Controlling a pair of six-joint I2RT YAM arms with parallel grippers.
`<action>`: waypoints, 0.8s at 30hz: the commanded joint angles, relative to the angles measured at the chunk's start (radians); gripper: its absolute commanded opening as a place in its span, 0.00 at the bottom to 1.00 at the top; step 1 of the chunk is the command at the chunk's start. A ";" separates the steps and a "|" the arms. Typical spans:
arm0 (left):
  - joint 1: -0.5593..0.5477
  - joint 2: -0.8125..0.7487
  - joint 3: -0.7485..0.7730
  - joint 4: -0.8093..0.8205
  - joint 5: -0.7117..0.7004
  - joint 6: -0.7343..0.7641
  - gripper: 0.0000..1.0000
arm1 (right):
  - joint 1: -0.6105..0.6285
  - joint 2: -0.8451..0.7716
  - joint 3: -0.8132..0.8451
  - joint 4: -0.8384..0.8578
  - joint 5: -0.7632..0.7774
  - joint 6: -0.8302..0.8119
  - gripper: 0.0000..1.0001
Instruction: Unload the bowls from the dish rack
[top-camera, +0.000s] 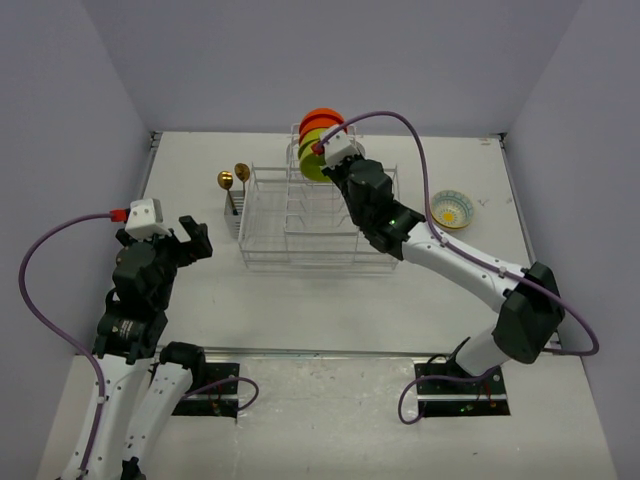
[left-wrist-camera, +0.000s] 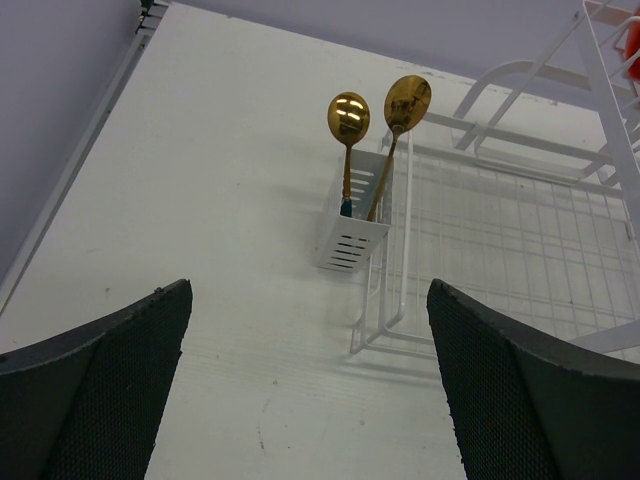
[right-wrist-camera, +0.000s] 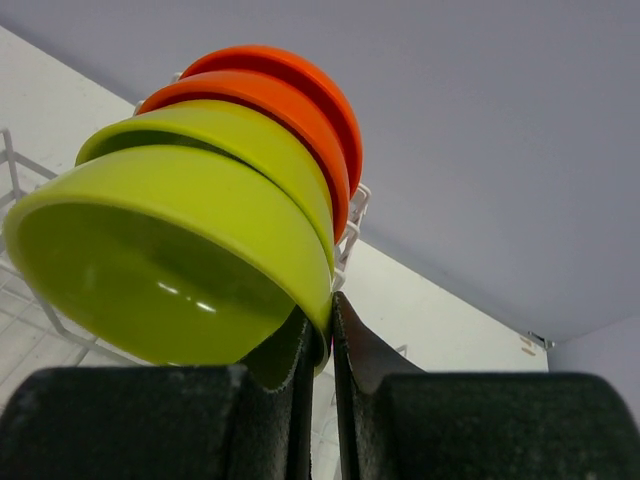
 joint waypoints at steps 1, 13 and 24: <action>-0.002 0.003 0.002 0.038 -0.009 -0.004 1.00 | 0.002 -0.065 -0.005 0.097 0.008 0.004 0.00; -0.002 0.009 0.002 0.035 -0.017 -0.004 1.00 | 0.004 -0.112 -0.023 0.108 -0.013 0.031 0.00; -0.002 0.012 0.004 0.035 -0.017 -0.004 1.00 | 0.002 -0.162 -0.065 0.094 -0.056 0.061 0.00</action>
